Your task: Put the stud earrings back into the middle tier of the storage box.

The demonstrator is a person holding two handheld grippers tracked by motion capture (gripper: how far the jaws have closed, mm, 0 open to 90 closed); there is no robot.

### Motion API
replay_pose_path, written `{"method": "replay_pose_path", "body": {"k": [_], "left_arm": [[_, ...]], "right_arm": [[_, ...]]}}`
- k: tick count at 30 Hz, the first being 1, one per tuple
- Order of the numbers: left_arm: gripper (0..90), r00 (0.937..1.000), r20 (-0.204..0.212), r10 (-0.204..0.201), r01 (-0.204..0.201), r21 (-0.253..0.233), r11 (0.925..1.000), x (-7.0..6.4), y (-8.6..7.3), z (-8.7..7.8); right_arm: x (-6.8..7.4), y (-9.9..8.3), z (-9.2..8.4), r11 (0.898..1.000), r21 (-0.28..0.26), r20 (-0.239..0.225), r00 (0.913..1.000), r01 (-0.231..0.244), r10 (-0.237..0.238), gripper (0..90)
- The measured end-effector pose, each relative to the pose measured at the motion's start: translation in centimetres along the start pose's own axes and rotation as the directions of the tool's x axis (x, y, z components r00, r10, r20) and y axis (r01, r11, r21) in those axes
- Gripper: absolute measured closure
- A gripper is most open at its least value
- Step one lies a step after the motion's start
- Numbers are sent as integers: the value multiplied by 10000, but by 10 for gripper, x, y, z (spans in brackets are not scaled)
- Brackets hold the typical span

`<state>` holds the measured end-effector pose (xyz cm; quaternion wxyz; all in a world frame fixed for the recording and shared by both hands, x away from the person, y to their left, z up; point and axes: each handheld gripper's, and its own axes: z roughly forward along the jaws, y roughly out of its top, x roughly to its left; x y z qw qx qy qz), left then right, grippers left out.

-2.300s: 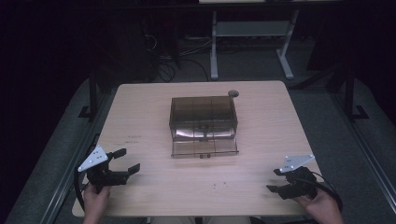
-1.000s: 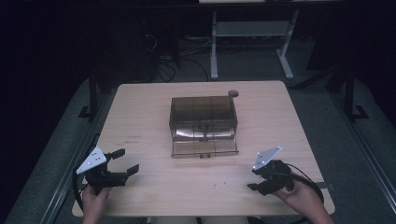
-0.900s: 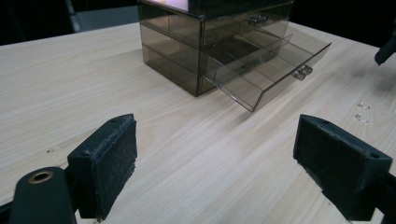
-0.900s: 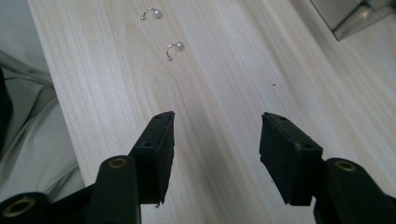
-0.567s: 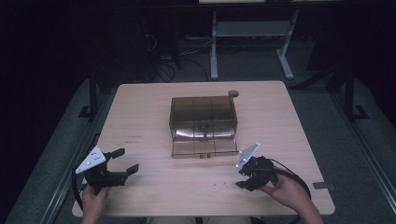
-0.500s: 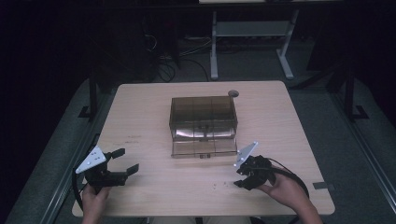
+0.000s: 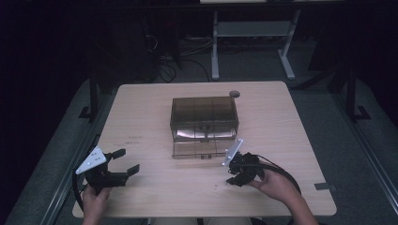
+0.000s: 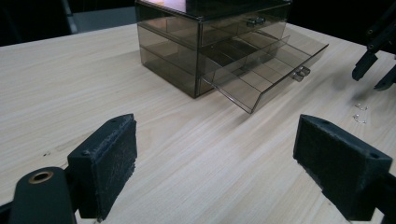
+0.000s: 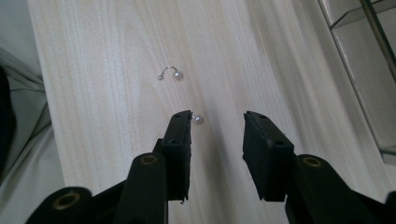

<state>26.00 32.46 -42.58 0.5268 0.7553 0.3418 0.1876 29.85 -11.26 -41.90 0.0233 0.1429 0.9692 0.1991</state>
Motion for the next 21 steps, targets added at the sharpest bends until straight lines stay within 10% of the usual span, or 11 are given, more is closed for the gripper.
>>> {"method": "replay_pose_path", "body": {"k": [21], "left_arm": [[129,10000,-15,-43,43,-23,10000,2,0,-2]], "right_arm": [[3,19,23,9944,902,-465,9976,554,-513,716]]}}
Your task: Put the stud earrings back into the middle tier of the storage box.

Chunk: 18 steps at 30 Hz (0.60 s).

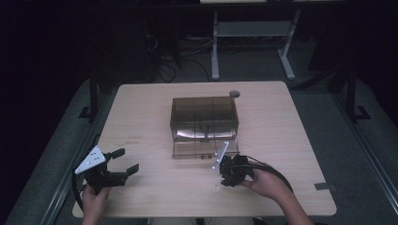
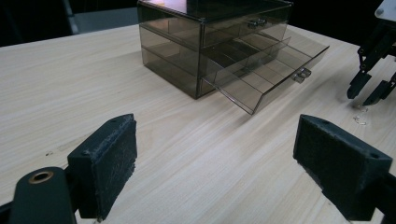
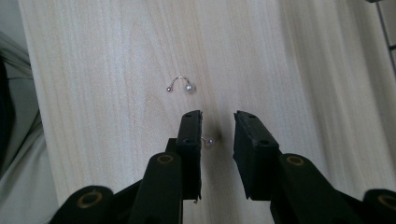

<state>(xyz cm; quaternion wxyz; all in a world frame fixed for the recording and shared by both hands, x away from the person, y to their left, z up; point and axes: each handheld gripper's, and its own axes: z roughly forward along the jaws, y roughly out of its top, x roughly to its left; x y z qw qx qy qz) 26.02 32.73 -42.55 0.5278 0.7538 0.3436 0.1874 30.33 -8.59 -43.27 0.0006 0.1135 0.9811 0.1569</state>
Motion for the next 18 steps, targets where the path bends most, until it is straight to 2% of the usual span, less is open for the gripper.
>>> {"method": "replay_pose_path", "body": {"k": [12,18], "left_arm": [[129,10000,-9,-82,82,-74,9999,0,0,0],[129,10000,-7,-3,3,-23,10000,1,0,-1]], "right_arm": [[1,3,7,9985,502,65,9997,232,-236,776],[2,4,7,9980,567,40,9996,291,-294,818]]}}
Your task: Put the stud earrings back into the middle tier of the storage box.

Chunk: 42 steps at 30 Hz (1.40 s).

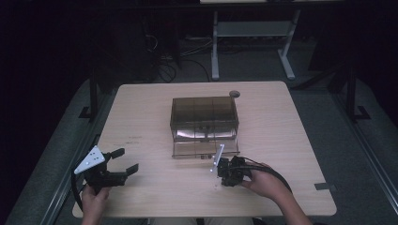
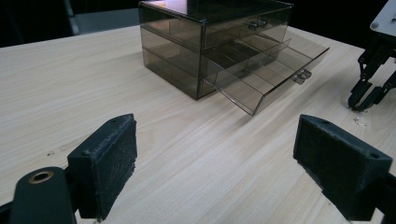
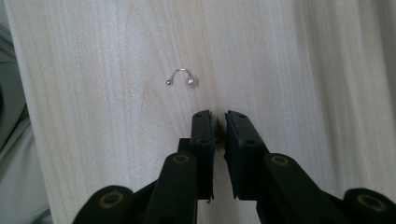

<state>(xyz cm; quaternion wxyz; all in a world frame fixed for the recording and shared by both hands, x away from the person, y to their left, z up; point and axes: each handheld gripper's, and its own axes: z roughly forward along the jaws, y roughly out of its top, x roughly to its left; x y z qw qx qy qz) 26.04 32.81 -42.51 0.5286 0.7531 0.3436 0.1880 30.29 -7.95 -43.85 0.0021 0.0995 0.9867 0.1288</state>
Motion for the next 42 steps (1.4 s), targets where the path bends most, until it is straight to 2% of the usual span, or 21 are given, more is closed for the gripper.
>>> {"method": "replay_pose_path", "body": {"k": [4,23,28,33,42], "left_arm": [[129,10000,-7,-61,61,-45,10000,0,0,0],[129,10000,-13,-38,38,-49,10000,0,0,-1],[129,10000,-11,-37,37,-43,10000,0,0,0],[129,10000,-19,1,-1,-28,10000,0,0,-1],[129,9999,-41,-115,115,-156,9998,0,0,-2]], "right_arm": [[-1,0,0,10000,39,-77,10000,-41,41,848],[-3,-3,-3,9996,-251,-187,9997,-128,123,853],[-5,-3,-15,9972,-710,-157,9997,-219,208,854],[-12,-2,-34,9937,-1082,105,9995,-281,294,853],[-33,-1,-59,9864,-1548,354,9975,-543,605,853]]}}
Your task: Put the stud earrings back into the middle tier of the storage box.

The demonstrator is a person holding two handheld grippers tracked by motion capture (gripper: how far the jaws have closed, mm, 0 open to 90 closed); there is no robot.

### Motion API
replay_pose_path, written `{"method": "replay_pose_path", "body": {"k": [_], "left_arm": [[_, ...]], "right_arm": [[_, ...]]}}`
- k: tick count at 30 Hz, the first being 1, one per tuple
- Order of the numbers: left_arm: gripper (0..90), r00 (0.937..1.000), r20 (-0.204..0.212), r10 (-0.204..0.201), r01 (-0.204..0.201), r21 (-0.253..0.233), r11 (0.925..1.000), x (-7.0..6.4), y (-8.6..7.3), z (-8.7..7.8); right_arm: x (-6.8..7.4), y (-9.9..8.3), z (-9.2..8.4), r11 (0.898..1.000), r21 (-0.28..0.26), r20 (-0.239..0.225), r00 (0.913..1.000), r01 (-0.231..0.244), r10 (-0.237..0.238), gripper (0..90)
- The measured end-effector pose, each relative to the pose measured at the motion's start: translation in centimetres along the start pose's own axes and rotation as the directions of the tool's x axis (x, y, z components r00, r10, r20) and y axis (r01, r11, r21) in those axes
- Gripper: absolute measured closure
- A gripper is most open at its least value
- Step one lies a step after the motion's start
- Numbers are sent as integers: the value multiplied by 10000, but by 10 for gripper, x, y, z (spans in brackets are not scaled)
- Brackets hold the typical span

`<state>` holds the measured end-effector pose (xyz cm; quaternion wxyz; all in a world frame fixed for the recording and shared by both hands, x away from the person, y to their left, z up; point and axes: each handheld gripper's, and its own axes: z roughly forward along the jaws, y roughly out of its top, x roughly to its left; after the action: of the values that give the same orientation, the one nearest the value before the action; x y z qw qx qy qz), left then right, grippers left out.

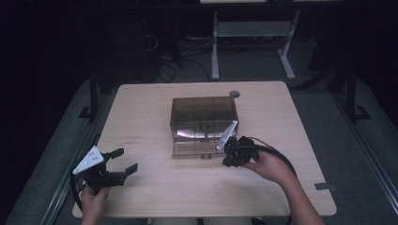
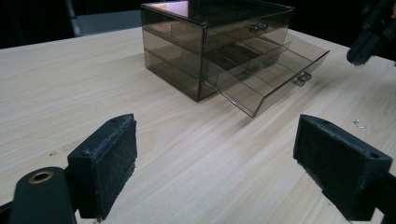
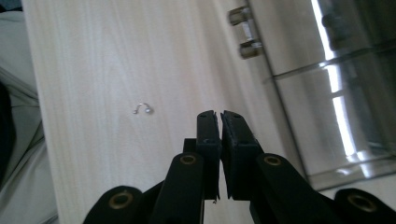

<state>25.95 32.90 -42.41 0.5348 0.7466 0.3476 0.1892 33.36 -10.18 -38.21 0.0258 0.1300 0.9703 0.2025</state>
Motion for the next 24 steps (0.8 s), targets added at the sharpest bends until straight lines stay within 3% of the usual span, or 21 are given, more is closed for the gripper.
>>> {"method": "replay_pose_path", "body": {"k": [3,9,18,24], "left_arm": [[129,10000,-14,-17,17,48,10000,0,0,0],[129,10000,-28,-3,3,-12,10000,0,0,-1],[129,10000,29,-16,16,6,10000,0,0,0],[129,10000,33,-46,46,-38,10000,0,0,-1]], "right_arm": [[-10,0,-8,9995,-239,67,9998,-188,189,854],[-27,3,-13,9988,-187,171,9988,-458,461,854],[-48,5,-10,9963,-159,127,9963,-847,850,854],[-63,4,-3,9929,128,140,9929,-1179,1177,854]]}}
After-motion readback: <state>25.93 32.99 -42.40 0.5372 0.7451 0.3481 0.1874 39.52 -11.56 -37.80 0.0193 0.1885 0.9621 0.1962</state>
